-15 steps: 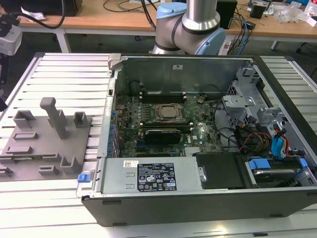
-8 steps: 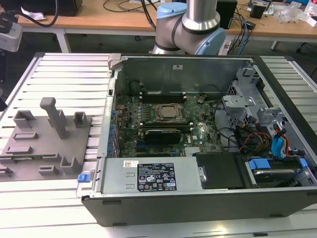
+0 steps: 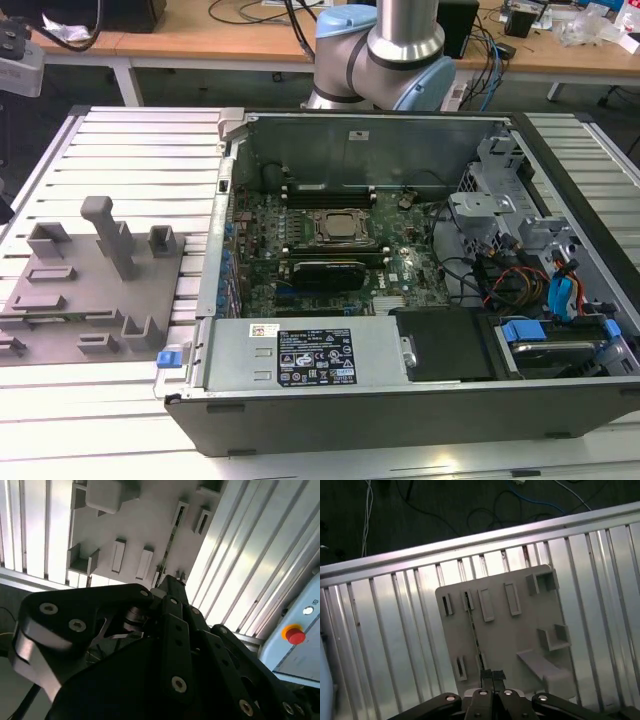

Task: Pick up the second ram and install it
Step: 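Pick up the second ram and move it above second insertion slot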

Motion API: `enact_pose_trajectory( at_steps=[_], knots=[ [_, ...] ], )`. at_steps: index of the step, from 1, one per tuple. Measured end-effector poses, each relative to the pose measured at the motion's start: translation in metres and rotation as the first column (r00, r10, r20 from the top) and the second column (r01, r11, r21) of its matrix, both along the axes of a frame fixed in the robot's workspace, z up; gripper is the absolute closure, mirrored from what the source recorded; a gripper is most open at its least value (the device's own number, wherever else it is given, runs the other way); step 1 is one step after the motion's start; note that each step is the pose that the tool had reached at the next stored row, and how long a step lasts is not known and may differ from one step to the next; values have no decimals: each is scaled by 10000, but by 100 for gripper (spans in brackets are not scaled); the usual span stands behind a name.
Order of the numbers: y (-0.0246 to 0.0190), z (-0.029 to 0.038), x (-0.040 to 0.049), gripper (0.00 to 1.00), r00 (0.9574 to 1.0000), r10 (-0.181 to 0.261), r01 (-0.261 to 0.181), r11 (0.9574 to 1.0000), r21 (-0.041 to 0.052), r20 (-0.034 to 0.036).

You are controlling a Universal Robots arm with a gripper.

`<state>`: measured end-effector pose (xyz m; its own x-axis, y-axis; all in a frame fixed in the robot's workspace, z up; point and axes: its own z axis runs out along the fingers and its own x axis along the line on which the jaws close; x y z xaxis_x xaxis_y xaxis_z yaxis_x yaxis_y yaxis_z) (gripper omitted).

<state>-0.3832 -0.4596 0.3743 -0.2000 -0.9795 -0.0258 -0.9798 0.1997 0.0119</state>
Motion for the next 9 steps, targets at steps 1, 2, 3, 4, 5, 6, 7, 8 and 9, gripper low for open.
enact_pose_trajectory(
  at_steps=[1, 2, 3, 4, 5, 6, 7, 8, 9],
  knots=[
    [0, 0, 0, 89, 9999, 144, -144, 9999, 0, 0],
    [0, 0, 0, 89, 9994, 332, -332, 9994, 0, 0],
    [0, 0, 0, 89, 9988, 487, -487, 9988, 0, 0],
    [0, 0, 0, 89, 9983, 587, -587, 9983, 0, 0],
    [0, 0, 0, 89, 9976, 697, -697, 9976, 0, 0],
    [0, 0, 0, 89, 9960, 891, -891, 9960, 0, 0],
    [0, 0, 0, 89, 9942, 1073, -1073, 9942, 0, 0],
    [0, 0, 0, 89, 9917, 1283, -1283, 9917, 0, 0],
    [0, 0, 0, 89, 9890, 1481, -1481, 9890, 0, 0]
  ],
)
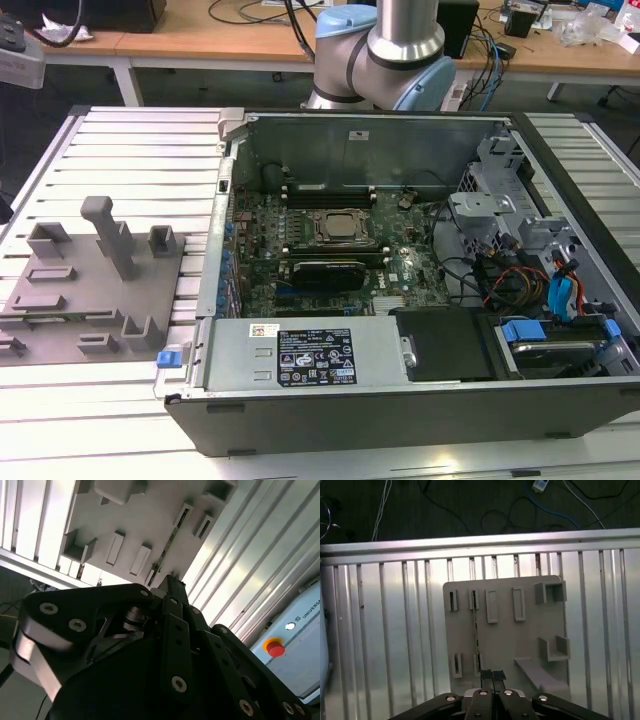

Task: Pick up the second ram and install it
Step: 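Pick up the second ram and move it above second insertion slot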

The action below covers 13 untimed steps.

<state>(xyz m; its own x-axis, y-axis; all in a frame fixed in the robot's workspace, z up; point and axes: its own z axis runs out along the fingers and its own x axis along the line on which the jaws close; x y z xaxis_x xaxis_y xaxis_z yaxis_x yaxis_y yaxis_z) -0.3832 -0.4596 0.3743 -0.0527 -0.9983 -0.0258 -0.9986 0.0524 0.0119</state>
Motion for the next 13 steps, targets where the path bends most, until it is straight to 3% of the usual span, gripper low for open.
enact_pose_trajectory(
  at_steps=[2, 6, 13],
  knots=[
    [0, 0, 0, 89, 9995, 322, -322, 9995, 0, 0],
    [0, 0, 0, 89, 9943, 1071, -1071, 9943, 0, 0],
    [0, 0, 0, 89, 9733, 2294, -2294, 9733, 0, 0]
  ],
)
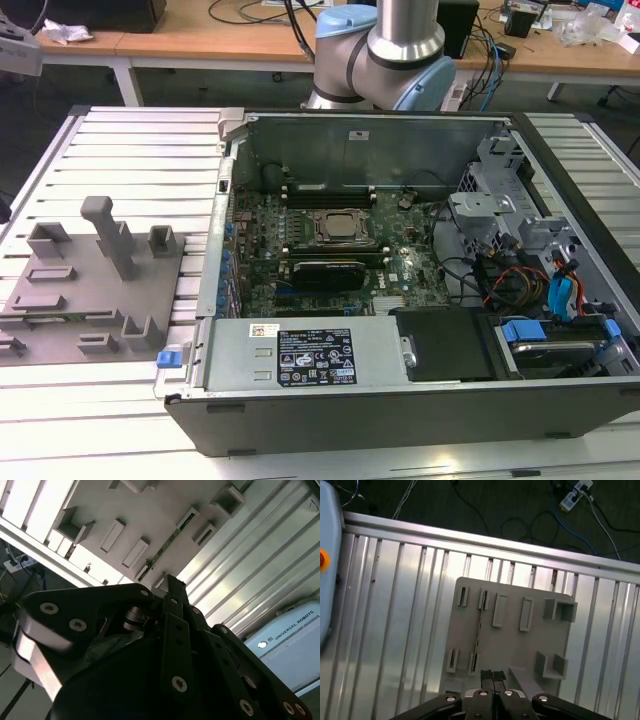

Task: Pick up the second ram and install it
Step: 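Pick up the second ram and move it above second insertion slot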

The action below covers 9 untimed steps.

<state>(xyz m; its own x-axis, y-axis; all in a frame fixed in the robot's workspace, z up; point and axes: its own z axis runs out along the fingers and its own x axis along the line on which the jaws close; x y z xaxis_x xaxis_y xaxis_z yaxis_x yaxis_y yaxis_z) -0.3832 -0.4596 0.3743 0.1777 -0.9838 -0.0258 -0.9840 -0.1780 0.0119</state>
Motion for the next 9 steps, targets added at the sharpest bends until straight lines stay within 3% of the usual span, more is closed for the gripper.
enact_pose_trajectory(
  at_steps=[9],
  knots=[
    [0, 0, 0, 89, 9947, 1026, -1026, 9947, 0, 0]
  ],
)
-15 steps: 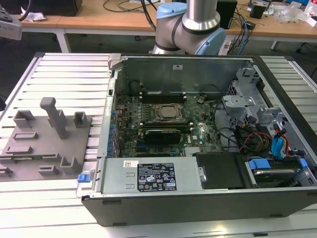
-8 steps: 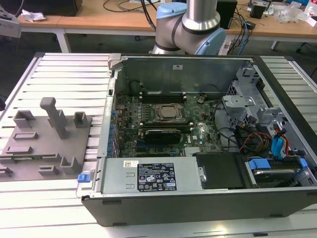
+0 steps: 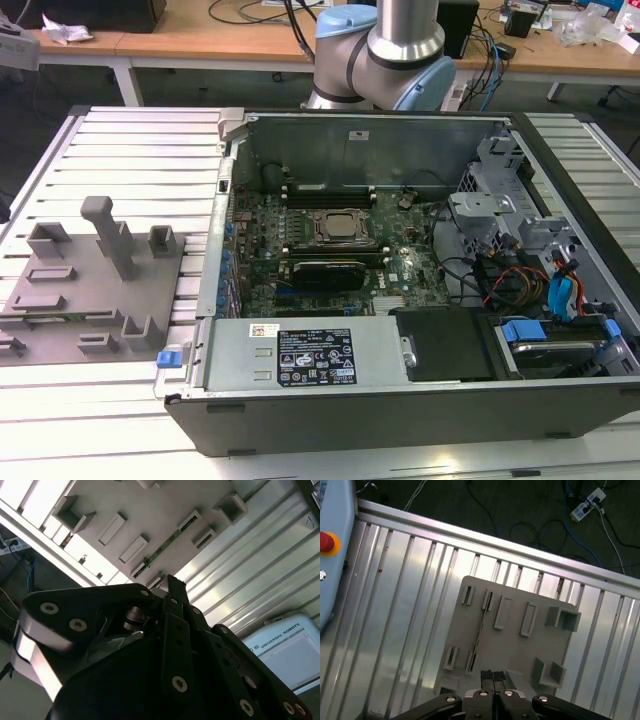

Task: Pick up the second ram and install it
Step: 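Pick up the second ram and move it above second insertion slot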

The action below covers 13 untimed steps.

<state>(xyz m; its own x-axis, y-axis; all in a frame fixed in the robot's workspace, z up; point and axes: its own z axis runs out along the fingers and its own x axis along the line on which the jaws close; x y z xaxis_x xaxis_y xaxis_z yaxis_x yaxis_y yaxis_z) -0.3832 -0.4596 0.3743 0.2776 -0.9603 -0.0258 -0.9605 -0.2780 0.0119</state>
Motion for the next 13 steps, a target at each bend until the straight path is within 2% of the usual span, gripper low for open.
enact_pose_trajectory(
  at_steps=[6, 13],
  knots=[
    [0, 0, 0, 89, 9979, 647, -647, 9979, 0, 0],
    [0, 0, 0, 89, 9870, 1608, -1608, 9870, 0, 0]
  ],
)
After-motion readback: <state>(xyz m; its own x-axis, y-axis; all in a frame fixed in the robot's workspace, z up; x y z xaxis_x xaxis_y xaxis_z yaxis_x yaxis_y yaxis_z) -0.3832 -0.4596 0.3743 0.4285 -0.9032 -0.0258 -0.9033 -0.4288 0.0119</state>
